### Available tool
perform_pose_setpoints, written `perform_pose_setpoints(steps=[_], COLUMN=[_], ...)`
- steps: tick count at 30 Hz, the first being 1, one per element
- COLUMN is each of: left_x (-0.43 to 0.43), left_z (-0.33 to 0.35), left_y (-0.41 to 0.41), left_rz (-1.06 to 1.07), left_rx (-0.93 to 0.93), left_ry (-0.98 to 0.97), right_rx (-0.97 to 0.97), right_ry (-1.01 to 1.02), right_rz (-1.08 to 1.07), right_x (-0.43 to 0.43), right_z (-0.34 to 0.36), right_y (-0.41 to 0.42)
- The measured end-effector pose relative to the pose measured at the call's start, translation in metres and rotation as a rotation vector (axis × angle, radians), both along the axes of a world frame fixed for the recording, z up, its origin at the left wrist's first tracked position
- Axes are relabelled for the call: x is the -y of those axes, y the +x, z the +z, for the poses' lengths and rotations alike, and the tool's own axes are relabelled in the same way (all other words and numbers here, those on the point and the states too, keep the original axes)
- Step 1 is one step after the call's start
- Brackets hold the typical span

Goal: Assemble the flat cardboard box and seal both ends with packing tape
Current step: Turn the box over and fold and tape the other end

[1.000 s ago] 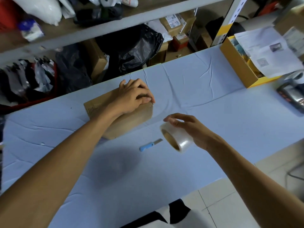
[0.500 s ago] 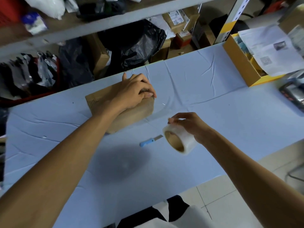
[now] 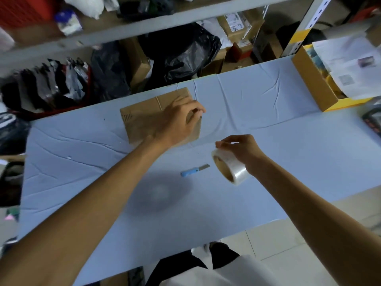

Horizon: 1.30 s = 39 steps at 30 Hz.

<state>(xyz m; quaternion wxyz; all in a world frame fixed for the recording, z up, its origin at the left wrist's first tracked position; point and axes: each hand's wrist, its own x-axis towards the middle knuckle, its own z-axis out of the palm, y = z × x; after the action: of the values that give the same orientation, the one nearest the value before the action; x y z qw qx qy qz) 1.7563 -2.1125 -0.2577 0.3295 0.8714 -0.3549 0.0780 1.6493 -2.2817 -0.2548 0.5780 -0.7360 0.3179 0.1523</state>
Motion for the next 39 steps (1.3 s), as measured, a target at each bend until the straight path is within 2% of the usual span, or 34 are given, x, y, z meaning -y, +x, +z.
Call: perform_pose_setpoints(steps=[3,5,9,11,14,20,24,26,29,33,36,39], left_x=[-0.006,-0.012,-0.022,-0.019,-0.011,-0.007,-0.018,-0.028,-0.045,-0.042,-0.024,-0.01], left_z=[-0.008,-0.03,-0.095,-0.121,-0.144,-0.158,-0.133,-0.107,-0.061,-0.003,0.012,0.006], left_y=[-0.033,-0.056,-0.092,-0.102,-0.108,-0.103,-0.095,-0.088,-0.077,-0.057,-0.039,-0.034], left_rz=[0.055,0.036,0.117,0.22,0.349,0.279,0.124,0.006,0.026,0.184,0.268,0.263], left_rx=[0.083,0.035,-0.339,-0.507,-0.591,-0.439,-0.597,-0.604,-0.478,-0.403,-0.337,-0.281], left_ry=[-0.031,0.039,0.221,0.224,0.184,0.242,0.345,0.381,0.254,0.073,-0.014,-0.059], right_rx=[0.005,0.0,0.008,-0.002,-0.039,-0.066,-0.085,-0.085,-0.063,-0.049,-0.046,-0.054], right_ry=[-0.003,-0.012,0.0,-0.007,-0.01,-0.061,-0.08,-0.075,-0.069,-0.045,-0.04,-0.039], right_rz=[0.011,0.015,0.009,0.003,-0.006,0.043,0.071,0.063,0.068,0.068,0.061,0.055], right_x=[-0.002,-0.002,-0.002,-0.001,0.001,-0.001,-0.002,-0.002,-0.003,-0.002,-0.003,-0.003], right_z=[0.0,0.0,0.002,0.002,0.002,-0.004,-0.004,-0.003,-0.002,-0.002,-0.005,-0.007], right_y=[0.0,0.001,0.001,0.0,0.001,0.0,0.001,0.002,0.003,0.005,0.007,0.007])
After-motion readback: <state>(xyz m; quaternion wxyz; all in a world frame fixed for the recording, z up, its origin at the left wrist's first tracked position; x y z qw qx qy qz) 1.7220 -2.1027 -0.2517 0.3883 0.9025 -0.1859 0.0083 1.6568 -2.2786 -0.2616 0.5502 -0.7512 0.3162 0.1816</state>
